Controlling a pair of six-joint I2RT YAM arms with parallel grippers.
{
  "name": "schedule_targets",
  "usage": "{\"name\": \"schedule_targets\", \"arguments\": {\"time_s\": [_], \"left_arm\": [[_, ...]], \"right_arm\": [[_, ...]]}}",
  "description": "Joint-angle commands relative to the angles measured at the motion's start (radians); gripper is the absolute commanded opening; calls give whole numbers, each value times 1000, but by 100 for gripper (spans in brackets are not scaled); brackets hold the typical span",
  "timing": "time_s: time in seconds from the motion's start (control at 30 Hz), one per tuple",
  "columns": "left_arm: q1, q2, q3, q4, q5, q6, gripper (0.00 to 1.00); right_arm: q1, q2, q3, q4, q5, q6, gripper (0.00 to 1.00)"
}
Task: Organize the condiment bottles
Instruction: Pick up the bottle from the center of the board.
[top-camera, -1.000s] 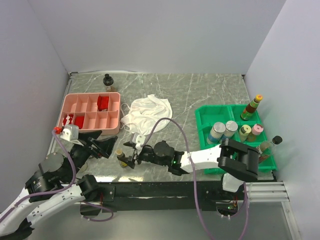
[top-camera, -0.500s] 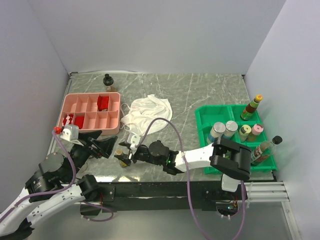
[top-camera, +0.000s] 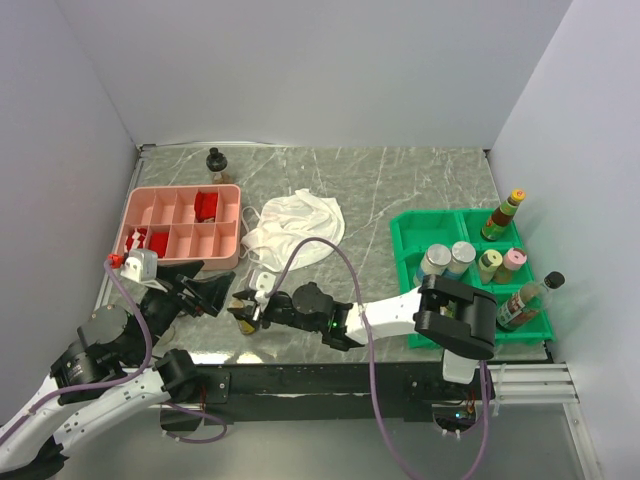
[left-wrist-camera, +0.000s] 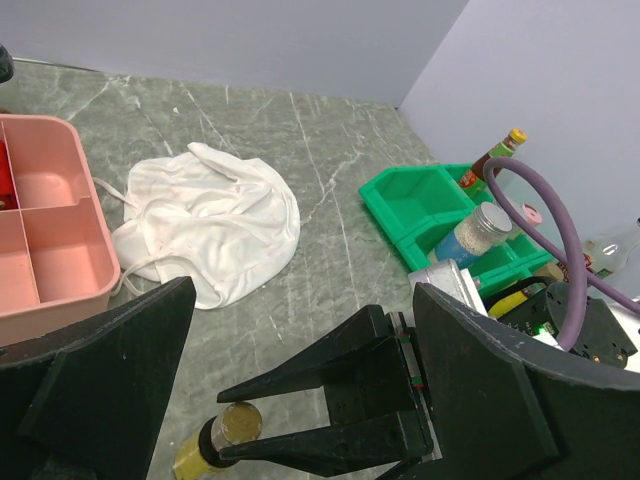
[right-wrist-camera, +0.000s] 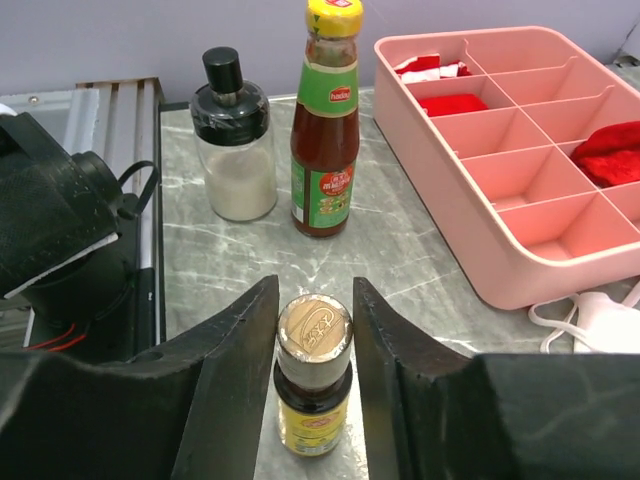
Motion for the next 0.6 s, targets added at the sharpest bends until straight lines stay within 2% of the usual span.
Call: {"name": "schedule_targets", "arguments": {"time_s": [0.0,0.13,0.23,0.37,0.43,0.47,0.5,0.57], "left_arm": [[6,0,10,16,-13,7,97],[6,-2,10,17,-15,5,97],[6,0,9,16,-15,5,97],[6,6,10,14,-15,7,97],[6,8,12,14,-16,5,97],[6,8,13,13,-16,5,97],[6,8,13,14,-16,4,97],[6,6,10,14,-18,5,97]], "right_arm": [[10,4,36,20,17,-9,40],[12,-5,31,5,33,-18,37],[13,-2,40,-27,-3,-14,46],[16,24,69,-66,11,-9,47],[18,24,69,-64,40,-14,40],[18,15,63,-43,40,-15,35],[19,7,40,-29,68,-17,25],[19,-19,17,11,121,-23,17]]}}
